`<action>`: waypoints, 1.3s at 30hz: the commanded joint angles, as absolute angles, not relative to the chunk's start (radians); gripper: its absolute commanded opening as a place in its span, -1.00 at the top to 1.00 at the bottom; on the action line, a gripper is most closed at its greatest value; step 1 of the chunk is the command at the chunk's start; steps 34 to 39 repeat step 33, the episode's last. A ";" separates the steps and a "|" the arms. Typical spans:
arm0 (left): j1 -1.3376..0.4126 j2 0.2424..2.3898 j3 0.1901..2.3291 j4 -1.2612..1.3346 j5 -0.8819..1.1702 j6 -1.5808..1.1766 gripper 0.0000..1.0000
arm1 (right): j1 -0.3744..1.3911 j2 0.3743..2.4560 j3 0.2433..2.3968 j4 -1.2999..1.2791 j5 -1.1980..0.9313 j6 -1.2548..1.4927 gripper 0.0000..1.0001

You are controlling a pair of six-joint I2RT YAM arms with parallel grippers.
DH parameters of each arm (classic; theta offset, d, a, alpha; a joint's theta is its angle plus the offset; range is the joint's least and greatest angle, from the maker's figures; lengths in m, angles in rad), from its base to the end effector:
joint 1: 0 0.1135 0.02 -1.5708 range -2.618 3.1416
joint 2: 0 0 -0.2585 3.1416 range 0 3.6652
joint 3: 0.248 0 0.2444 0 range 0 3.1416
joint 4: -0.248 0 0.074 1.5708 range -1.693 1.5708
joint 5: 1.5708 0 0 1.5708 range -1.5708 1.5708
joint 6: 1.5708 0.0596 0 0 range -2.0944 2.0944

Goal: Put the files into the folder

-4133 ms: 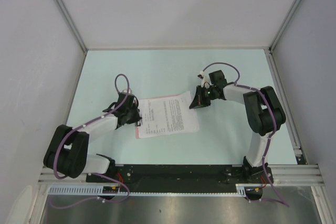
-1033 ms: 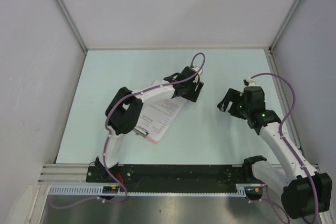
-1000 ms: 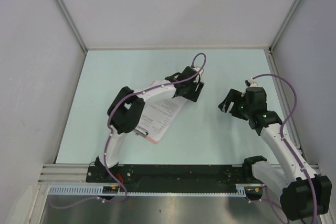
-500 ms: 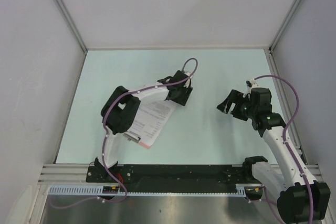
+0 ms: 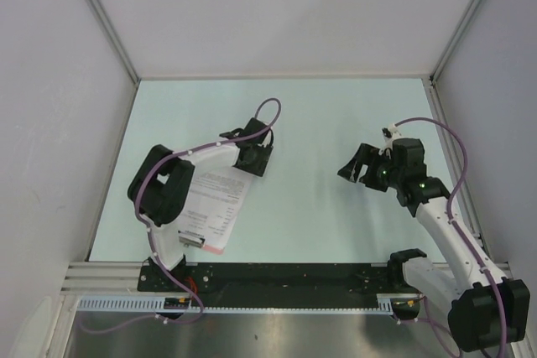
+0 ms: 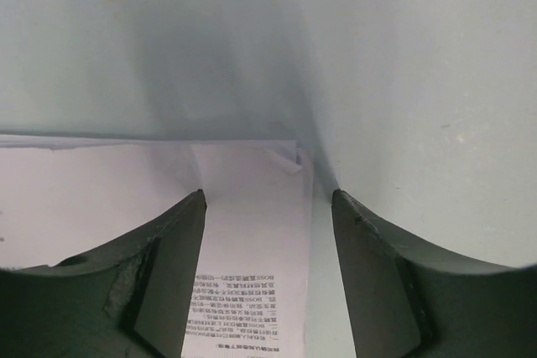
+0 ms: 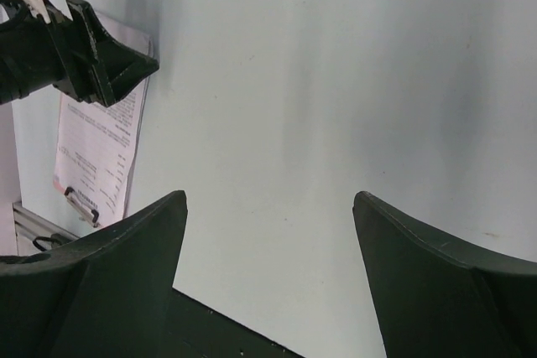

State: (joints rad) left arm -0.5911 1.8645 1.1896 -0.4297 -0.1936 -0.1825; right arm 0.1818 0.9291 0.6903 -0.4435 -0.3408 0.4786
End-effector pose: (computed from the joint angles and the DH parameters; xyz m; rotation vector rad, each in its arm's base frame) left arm 0.3193 -0.2005 0.1414 0.4758 2.5963 0.0010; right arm 0.2036 0.0577 0.2407 0.1540 2.3064 0.7306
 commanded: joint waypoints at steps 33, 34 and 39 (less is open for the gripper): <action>-0.607 0.692 1.445 -0.578 0.057 -0.293 -0.99 | 0.494 0.772 1.348 -0.697 0.130 0.287 -0.99; -0.607 0.692 1.445 -0.578 0.057 -0.293 -0.99 | 0.494 0.772 1.348 -0.697 0.130 0.287 -0.99; -0.607 0.692 1.445 -0.578 0.057 -0.293 -0.99 | 0.494 0.772 1.348 -0.697 0.130 0.287 -0.99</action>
